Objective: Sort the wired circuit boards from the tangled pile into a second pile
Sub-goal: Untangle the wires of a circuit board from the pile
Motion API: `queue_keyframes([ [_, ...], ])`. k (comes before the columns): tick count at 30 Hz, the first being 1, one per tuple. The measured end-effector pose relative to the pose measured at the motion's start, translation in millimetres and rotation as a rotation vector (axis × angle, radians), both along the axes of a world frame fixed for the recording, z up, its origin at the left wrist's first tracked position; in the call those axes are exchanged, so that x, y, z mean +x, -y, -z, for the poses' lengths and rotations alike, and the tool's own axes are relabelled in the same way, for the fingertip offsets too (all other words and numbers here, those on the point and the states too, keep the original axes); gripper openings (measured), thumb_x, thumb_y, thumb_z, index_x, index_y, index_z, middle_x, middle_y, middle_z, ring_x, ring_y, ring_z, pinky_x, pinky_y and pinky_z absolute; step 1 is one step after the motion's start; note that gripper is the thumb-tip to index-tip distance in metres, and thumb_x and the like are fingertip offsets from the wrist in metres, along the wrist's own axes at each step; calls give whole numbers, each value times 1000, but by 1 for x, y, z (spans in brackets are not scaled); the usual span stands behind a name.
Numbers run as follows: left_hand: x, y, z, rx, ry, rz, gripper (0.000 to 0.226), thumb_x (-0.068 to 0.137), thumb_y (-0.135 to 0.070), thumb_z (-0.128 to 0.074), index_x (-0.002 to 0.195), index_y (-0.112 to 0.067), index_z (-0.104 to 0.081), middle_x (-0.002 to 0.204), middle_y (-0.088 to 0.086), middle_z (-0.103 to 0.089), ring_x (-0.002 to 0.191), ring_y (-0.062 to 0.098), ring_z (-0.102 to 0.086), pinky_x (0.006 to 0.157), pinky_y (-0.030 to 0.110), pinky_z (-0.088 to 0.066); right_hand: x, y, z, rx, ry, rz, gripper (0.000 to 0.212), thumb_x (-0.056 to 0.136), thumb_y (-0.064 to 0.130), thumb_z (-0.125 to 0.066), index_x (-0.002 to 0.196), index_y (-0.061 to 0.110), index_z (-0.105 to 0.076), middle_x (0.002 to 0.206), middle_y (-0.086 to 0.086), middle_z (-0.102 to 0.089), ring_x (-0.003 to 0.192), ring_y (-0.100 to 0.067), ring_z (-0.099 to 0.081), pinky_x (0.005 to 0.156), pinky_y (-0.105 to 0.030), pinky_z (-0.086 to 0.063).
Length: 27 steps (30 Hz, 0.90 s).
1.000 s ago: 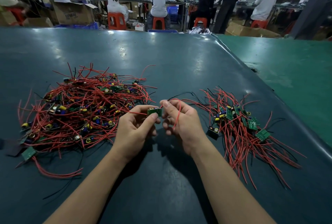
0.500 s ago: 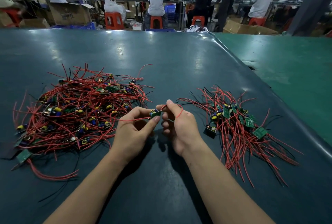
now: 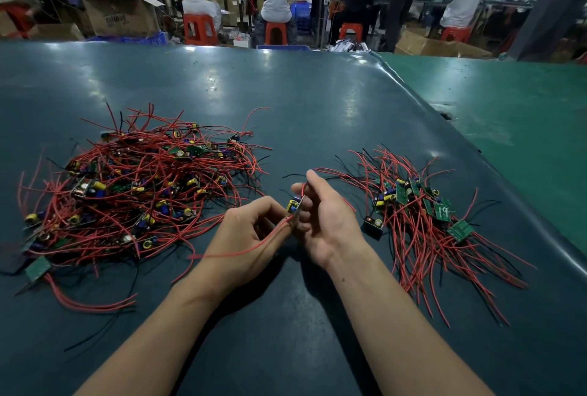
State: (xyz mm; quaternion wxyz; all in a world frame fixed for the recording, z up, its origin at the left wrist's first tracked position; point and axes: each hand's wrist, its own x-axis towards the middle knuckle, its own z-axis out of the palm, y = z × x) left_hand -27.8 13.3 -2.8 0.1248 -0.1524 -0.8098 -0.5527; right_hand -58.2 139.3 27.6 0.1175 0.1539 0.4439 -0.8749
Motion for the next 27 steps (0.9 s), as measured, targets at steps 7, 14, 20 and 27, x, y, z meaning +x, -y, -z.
queue_keyframes([
  [7, 2, 1, -3, -80, 15, 30, 7, 90, -27, -67, 85, -22, -65, 68, 1, -69, 58, 21, -61, 56, 32, -52, 1, 0, -1, 67, 10, -25, 39, 98, 35, -52, 68, 11, -59, 45, 8, -35, 35, -5, -31, 33, -15, -22],
  [14, 2, 1, -3, -121, -22, -1, 8, 90, -25, -68, 85, -21, -65, 65, 0, -67, 54, 15, -58, 52, 26, -47, -1, 1, 0, 98, 4, -30, 39, 97, 36, -52, 68, 12, -60, 45, 8, -36, 34, -4, -30, 33, -14, -21],
  [20, 3, 0, -1, -93, -47, 1, 4, 89, -27, -70, 87, -25, -67, 61, -10, -64, 48, 6, -51, 49, 21, -41, 0, 2, 1, 127, -61, -1, 35, 97, 33, -55, 70, 12, -62, 47, 7, -37, 37, -5, -35, 34, -16, -24],
  [27, 1, -1, -7, 62, -55, -192, 17, 89, -39, -62, 90, -22, -62, 70, -4, -69, 57, 11, -65, 56, 24, -52, 3, 4, 5, 250, -279, -8, 19, 93, 23, -64, 77, 12, -66, 52, 5, -39, 39, -6, -33, 38, -15, -26],
])
